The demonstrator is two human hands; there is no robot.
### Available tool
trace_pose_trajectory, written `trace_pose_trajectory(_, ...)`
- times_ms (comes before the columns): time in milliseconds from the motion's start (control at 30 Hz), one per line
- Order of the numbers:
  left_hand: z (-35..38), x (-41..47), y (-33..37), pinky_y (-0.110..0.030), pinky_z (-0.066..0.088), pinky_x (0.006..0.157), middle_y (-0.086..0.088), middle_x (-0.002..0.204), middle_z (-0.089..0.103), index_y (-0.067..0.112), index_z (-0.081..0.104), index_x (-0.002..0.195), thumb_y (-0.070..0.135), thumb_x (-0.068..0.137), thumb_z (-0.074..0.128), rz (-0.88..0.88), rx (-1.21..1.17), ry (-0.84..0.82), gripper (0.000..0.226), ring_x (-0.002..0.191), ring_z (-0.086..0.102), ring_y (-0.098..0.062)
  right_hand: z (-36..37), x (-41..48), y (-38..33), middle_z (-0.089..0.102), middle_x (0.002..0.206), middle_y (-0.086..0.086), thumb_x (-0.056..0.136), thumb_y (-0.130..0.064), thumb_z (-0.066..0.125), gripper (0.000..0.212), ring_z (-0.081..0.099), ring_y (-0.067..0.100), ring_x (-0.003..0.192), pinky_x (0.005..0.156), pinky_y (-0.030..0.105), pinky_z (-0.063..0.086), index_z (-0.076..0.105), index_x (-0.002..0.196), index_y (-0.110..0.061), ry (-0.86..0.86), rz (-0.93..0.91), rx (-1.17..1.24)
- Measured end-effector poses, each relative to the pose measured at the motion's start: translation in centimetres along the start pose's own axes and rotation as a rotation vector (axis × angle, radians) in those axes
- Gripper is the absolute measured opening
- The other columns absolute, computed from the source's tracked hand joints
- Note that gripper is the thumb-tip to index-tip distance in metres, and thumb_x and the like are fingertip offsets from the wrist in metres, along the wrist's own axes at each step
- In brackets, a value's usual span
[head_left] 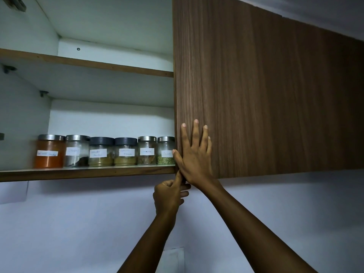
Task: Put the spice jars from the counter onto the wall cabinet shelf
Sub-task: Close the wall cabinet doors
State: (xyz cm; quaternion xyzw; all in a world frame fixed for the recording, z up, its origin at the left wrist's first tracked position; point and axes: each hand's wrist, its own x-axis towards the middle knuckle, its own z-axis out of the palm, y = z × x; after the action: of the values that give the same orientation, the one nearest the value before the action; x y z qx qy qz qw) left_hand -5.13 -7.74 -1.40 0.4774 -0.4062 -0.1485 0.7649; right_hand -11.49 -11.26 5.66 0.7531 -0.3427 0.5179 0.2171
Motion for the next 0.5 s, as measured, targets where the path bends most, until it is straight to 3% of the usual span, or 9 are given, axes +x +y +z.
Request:
trace_pose_trajectory(133,0.0,0.8,-0.5,-0.03,0.055,0.061,-0.002,0.07,0.071,0.012,0.067,0.069,0.039,0.09,0.057,0.023,0.021,-0.01,0.036,0.062,0.068,-0.013,1.0,0.3,0.4,-0.019,0.156,0.012,0.094,-0.051,0.032,0.075,-0.02,0.036,0.142,0.115,0.047,-0.006,-0.013,0.147,-0.024,-0.011,-0.007,-0.004)
trace_pose_trajectory(500,0.0,1.8,-1.3,-0.028,0.053,0.057,-0.005,0.074,0.071,0.01,0.065,0.08,0.037,0.093,0.051,0.027,0.044,-0.044,0.033,0.061,0.067,-0.017,3.0,0.7,1.2,-0.025,0.154,0.01,0.095,-0.052,0.027,0.071,-0.027,0.033,0.14,0.112,0.043,-0.017,-0.022,0.14,-0.027,-0.002,-0.042,0.0)
